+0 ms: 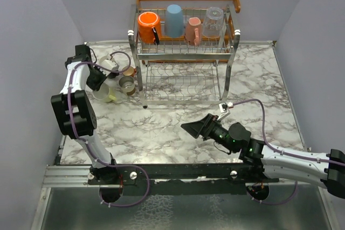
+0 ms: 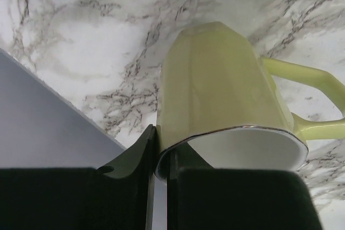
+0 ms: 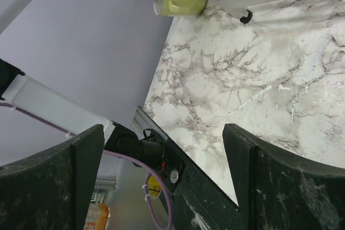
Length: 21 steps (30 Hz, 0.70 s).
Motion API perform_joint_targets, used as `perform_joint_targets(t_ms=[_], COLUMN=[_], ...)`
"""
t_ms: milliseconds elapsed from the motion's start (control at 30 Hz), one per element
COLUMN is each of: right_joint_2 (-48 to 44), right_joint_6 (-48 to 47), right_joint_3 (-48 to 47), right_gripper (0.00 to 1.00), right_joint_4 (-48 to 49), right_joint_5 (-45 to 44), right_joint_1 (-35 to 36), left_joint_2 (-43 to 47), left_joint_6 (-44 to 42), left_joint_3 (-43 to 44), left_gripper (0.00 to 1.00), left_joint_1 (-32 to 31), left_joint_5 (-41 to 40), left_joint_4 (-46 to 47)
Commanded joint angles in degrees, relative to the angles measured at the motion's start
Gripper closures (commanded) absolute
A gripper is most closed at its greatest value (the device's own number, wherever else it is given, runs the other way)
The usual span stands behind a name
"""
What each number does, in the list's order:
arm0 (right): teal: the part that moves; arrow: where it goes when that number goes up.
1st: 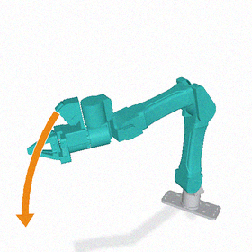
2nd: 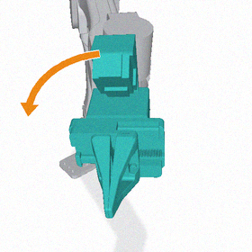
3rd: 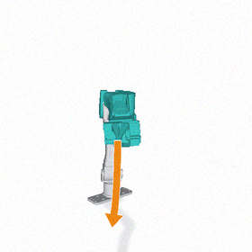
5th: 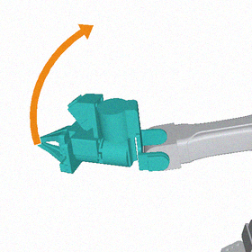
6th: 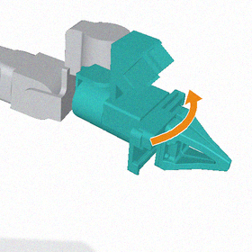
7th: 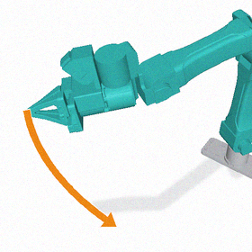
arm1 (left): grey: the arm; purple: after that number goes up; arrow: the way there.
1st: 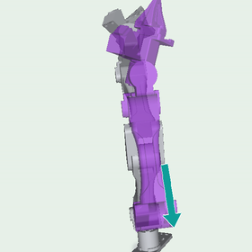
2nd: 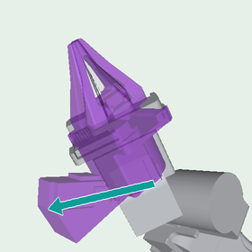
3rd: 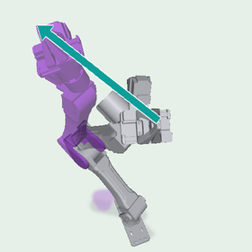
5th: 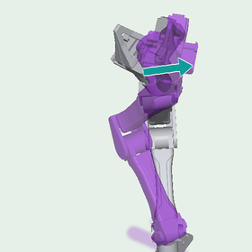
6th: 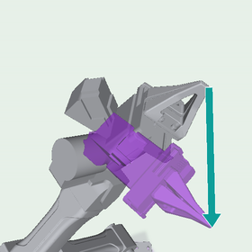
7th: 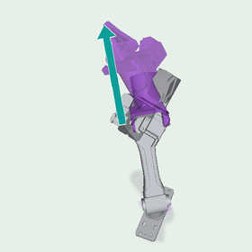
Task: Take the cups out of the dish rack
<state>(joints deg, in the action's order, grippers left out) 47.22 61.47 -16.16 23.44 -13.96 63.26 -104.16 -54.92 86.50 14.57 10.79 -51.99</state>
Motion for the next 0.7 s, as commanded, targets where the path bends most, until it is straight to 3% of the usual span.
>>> perform_joint_targets(t_ms=[0,133,200,500,667], right_joint_2=[-1.9,-2.5,-3.0,-3.8,-3.0], right_joint_6=[-1.4,-1.2,-1.2,-1.9,-2.4], right_joint_3=[0.8,1.0,1.2,0.5,-0.3], right_gripper=[0.09,0.09,0.09,0.09,0.09], right_joint_4=[-1.1,-2.1,-2.5,-3.3,-3.5], right_joint_5=[-1.8,-1.7,-1.7,-1.9,-1.9], right_joint_1=[0.0,0.0,0.0,0.0,-0.1], left_joint_2=[-3.4,-5.8,-6.0,-2.4,-0.9], left_joint_6=[3.4,5.0,5.1,6.7,10.0], left_joint_3=[4.4,7.0,7.2,6.8,8.1], left_gripper=[1.0,0.99,0.85,0.46,0.44], left_joint_1=[-3.2,-4.2,-4.2,-4.2,-4.2], left_joint_5=[-2.1,-4.3,-4.7,-2.6,-3.1], left_joint_4=[-0.3,0.6,1.5,4.8,7.2])
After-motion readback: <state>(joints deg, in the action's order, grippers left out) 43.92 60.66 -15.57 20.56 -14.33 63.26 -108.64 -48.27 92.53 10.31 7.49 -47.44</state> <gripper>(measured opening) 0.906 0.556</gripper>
